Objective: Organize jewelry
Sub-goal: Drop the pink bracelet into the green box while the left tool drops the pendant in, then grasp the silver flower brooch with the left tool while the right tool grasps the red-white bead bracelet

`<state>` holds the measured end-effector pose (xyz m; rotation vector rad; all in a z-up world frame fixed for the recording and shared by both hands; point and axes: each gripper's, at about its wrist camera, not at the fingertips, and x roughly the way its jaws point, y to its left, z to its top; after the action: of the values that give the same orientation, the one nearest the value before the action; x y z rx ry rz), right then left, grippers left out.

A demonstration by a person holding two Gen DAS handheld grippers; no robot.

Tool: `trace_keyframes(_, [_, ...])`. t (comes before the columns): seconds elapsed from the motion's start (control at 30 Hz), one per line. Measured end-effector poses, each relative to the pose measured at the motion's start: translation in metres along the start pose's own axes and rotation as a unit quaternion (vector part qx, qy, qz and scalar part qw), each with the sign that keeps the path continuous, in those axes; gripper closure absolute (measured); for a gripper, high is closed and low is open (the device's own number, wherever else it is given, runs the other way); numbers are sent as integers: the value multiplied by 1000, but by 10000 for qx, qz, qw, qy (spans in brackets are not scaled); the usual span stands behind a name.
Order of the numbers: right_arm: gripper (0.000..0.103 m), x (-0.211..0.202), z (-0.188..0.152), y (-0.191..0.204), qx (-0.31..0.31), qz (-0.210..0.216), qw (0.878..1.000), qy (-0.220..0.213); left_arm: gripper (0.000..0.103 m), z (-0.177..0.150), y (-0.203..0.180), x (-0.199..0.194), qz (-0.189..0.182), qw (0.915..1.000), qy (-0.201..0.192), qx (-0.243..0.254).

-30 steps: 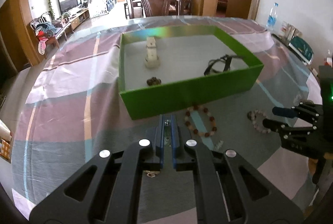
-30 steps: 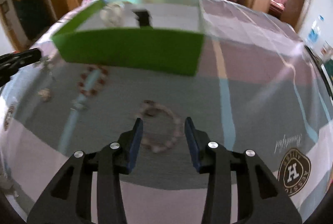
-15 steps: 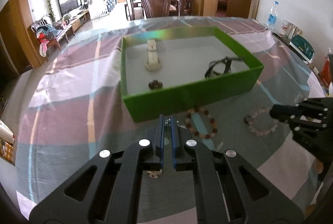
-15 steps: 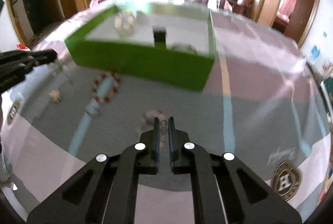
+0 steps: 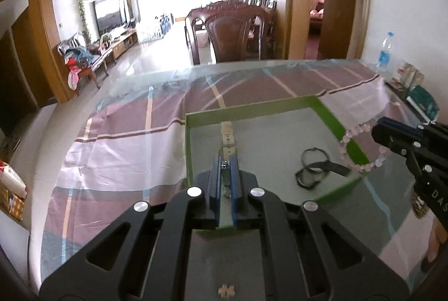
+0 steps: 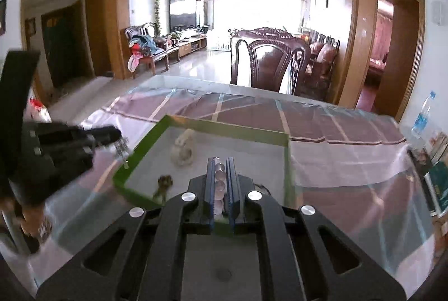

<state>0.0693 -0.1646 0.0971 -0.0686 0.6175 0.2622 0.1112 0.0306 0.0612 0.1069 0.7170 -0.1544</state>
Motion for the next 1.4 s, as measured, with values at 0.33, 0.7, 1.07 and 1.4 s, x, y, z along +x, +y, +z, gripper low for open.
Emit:
trace_keyframes(0.33, [83, 36, -16, 6, 183, 303, 9980, 519, 70, -18, -4, 32, -79, 9992, 383, 43])
trace_keyframes(0.7, [83, 56, -94, 44, -296, 713, 9806, 1801, 60, -131, 16, -14, -219, 9912, 1220, 462])
trace_keyframes(1.07, [95, 70, -123, 47, -710, 462, 9735, 2124, 78, -159, -1, 17, -256, 9842, 1651, 586])
trace_keyframes(1.4, [91, 54, -142, 2, -219, 328, 9822, 1838, 80, -137, -28, 45, -367, 9843, 1488, 870])
